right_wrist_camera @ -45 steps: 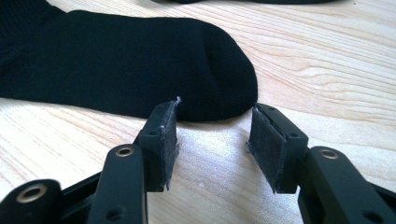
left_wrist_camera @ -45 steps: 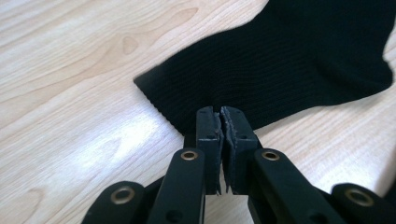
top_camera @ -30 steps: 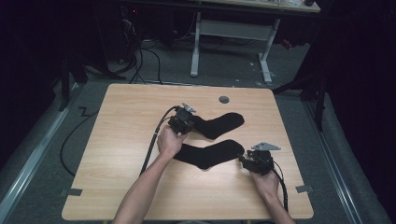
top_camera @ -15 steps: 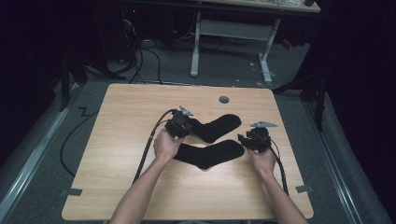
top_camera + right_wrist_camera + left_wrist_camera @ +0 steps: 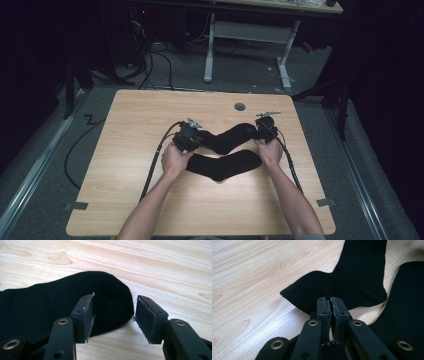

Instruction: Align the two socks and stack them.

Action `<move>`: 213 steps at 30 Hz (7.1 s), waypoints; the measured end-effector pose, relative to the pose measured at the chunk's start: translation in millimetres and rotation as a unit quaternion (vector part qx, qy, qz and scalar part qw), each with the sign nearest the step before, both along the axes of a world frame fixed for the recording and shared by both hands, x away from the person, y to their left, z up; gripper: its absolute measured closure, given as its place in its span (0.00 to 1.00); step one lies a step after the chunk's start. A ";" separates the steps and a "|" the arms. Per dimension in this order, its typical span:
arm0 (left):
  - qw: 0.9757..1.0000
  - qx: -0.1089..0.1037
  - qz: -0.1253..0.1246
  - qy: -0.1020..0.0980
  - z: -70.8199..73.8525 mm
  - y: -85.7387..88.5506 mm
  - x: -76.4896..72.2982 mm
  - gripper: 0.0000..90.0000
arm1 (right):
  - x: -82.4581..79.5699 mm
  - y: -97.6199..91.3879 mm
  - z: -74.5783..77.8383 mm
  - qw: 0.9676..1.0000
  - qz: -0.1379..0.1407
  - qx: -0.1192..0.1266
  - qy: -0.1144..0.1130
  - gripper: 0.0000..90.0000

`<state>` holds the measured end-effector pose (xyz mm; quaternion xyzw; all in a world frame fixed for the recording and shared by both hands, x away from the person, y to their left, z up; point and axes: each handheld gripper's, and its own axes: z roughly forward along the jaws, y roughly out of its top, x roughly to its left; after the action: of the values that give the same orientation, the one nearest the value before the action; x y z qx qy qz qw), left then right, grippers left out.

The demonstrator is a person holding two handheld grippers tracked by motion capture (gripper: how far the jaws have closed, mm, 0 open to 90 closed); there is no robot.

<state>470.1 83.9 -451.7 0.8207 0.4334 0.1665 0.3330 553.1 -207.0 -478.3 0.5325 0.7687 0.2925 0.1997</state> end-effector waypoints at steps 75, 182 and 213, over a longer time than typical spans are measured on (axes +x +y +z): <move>0.997 0.034 -0.020 -0.072 -0.6 8.0 -90.7 0.94 | -138.2 -29.2 8.0 0.991 0.110 0.053 -0.059 0.97; 0.999 0.008 0.042 0.006 -38.6 0.5 -79.2 0.48 | -118.4 -19.9 -0.2 0.992 0.113 0.056 0.001 0.93; 0.999 -0.002 0.047 0.017 -40.0 7.7 -71.5 0.52 | -126.7 -15.1 24.5 0.990 0.137 0.029 -0.008 0.93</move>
<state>398.6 91.6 -491.7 0.8015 0.4774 0.1671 0.3191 426.3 -222.0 -453.8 0.4253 0.8239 0.3440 0.1486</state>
